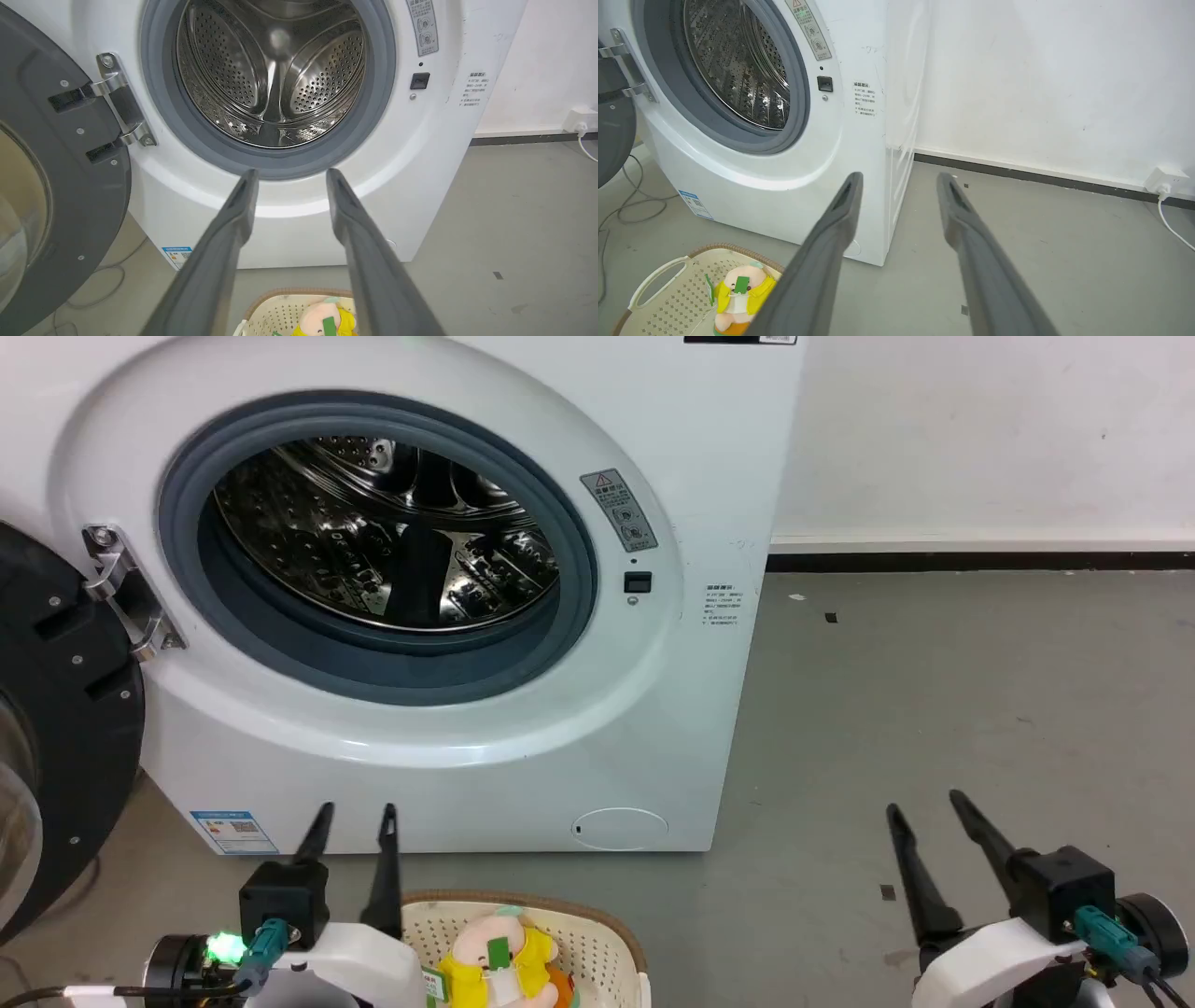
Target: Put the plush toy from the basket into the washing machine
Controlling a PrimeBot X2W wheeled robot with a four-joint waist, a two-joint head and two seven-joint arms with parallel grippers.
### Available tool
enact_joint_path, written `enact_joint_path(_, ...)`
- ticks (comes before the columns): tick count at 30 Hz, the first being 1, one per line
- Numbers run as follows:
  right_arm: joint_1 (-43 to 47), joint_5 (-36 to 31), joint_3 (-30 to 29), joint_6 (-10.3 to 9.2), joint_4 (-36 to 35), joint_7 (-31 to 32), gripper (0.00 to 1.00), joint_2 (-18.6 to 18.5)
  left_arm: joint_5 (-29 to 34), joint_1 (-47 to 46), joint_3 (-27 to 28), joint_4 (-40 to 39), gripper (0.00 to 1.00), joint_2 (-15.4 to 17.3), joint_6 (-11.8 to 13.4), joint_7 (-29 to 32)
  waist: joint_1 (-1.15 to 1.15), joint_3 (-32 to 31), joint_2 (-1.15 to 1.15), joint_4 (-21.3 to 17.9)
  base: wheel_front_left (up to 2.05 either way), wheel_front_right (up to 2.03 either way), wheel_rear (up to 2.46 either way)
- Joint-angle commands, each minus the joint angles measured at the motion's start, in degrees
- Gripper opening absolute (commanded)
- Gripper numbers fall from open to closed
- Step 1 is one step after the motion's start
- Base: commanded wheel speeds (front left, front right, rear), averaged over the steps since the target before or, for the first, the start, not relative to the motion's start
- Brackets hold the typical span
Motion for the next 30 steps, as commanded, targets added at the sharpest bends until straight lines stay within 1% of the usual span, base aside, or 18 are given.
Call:
enact_joint_path(1, 0.0, 0.0, 0.0, 0.0, 0.0, 0.0, 1.0, 0.0, 0.0, 0.0, 0.0, 0.0, 1.0, 0.0, 0.0, 0.0, 0.0, 0.0, 0.0, 0.0, 0.0, 0.0, 0.0)
enact_joint_path(13, 0.2, 1.4, -0.4, 0.0, -0.4, -1.4, 1.0, 0.0, -1.0, 0.0, -1.0, 1.1, 1.0, 0.0, 0.5, -1.4, 0.0, 0.4, 0.0, -0.2, 0.0, 0.0, 0.0)
enact_joint_path(30, -0.5, 3.0, -1.4, -0.01, -1.0, -3.4, 1.0, 0.0, -2.6, -1.9, -2.6, 6.6, 1.0, 0.0, 0.8, -3.4, 0.0, 3.0, 0.0, -1.2, 0.0, 0.0, 0.0)
